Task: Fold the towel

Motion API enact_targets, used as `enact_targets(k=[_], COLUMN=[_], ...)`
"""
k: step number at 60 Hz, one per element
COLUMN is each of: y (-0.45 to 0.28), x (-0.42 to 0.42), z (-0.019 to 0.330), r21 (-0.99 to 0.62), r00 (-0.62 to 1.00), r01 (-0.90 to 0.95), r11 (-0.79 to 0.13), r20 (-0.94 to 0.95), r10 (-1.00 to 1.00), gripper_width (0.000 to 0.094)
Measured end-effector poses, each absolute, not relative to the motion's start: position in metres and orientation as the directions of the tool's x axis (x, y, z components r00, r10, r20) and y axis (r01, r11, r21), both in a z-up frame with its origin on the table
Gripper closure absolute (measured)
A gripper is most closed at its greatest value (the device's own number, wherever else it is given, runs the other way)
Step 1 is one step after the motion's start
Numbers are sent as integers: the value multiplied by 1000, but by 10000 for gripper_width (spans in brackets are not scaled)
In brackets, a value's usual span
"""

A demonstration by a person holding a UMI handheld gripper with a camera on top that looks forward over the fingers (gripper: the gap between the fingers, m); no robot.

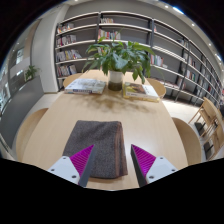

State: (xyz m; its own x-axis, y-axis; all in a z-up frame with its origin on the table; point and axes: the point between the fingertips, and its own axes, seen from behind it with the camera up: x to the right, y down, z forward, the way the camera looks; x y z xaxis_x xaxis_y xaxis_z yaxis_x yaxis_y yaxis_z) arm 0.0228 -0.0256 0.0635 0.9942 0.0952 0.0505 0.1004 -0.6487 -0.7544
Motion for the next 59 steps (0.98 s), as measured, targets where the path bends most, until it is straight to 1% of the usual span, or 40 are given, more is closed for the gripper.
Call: enact_targets(k=[2, 12, 15, 18, 21, 25, 41, 59], y=[-29, -66, -82, -96, -111, -133, -205, -232], x=[21, 29, 33, 38, 41, 46, 45, 35], z=[80, 157, 176, 192, 203, 209, 223, 248], r21=[-764, -824, -842, -856, -865, -874, -868, -894], r00=[994, 996, 998, 999, 999, 999, 999, 1000], r01=[101, 78, 64, 50, 44, 37, 38, 27], r11=[-638, -562, -536, -515, -499, -485, -496, -446], r20=[50, 46, 42, 37, 36, 43, 49, 30], r10=[98, 71, 52, 37, 25, -1, -9, 2], gripper_width=[202, 121, 104, 108, 106, 110, 108, 108])
